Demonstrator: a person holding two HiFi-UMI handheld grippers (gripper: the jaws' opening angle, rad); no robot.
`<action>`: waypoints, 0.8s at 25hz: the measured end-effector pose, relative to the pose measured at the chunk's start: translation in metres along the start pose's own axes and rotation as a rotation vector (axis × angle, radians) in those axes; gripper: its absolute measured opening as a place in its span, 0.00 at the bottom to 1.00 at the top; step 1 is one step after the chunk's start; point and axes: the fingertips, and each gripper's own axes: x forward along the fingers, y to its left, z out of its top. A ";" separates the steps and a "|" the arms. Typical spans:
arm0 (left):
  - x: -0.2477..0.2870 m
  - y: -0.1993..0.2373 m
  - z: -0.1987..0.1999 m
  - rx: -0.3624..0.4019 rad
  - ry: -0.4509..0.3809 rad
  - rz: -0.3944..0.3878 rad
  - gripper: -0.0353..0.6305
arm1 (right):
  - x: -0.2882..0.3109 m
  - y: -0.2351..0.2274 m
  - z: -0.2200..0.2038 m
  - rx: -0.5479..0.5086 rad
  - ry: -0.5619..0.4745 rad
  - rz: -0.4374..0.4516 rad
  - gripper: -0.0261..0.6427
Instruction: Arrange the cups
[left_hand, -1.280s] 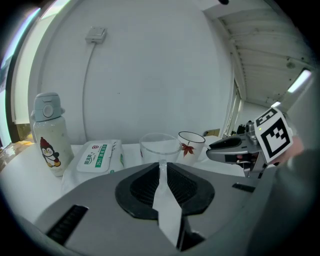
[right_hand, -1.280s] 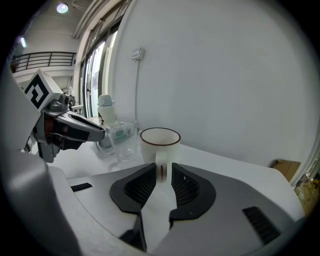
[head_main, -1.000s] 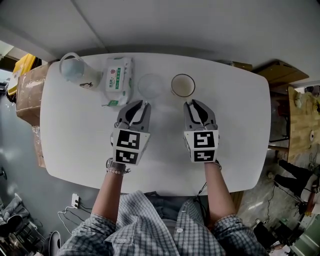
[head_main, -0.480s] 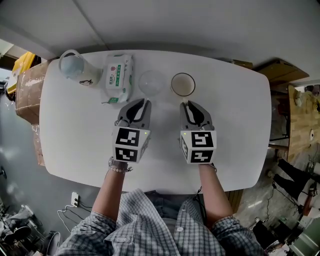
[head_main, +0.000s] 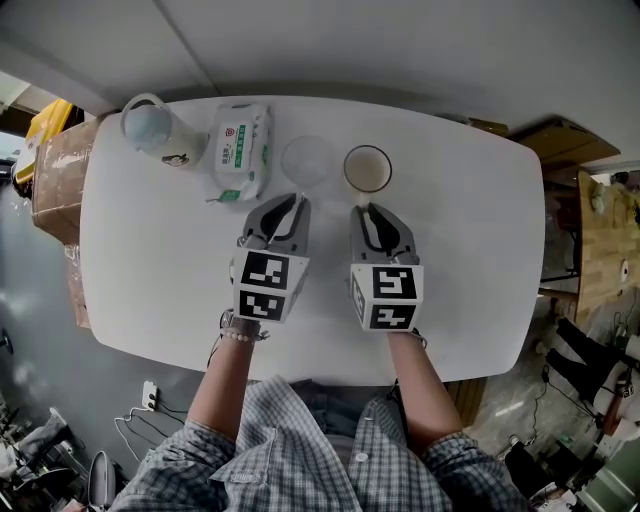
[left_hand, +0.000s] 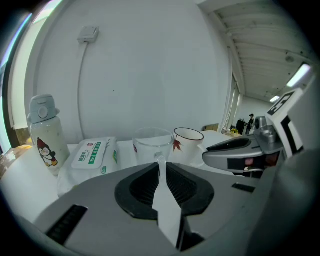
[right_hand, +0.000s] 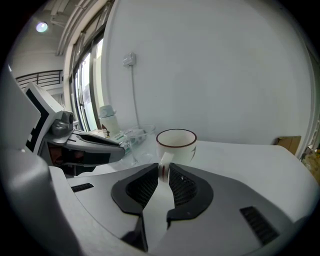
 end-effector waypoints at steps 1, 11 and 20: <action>0.000 -0.001 -0.001 -0.004 0.002 -0.007 0.12 | 0.000 0.000 0.000 -0.009 -0.001 0.002 0.14; -0.017 -0.006 -0.004 0.014 0.012 -0.037 0.12 | -0.018 -0.008 0.008 -0.045 -0.044 -0.051 0.14; -0.074 -0.005 0.020 0.047 -0.085 -0.087 0.07 | -0.078 0.002 0.034 -0.031 -0.142 -0.087 0.11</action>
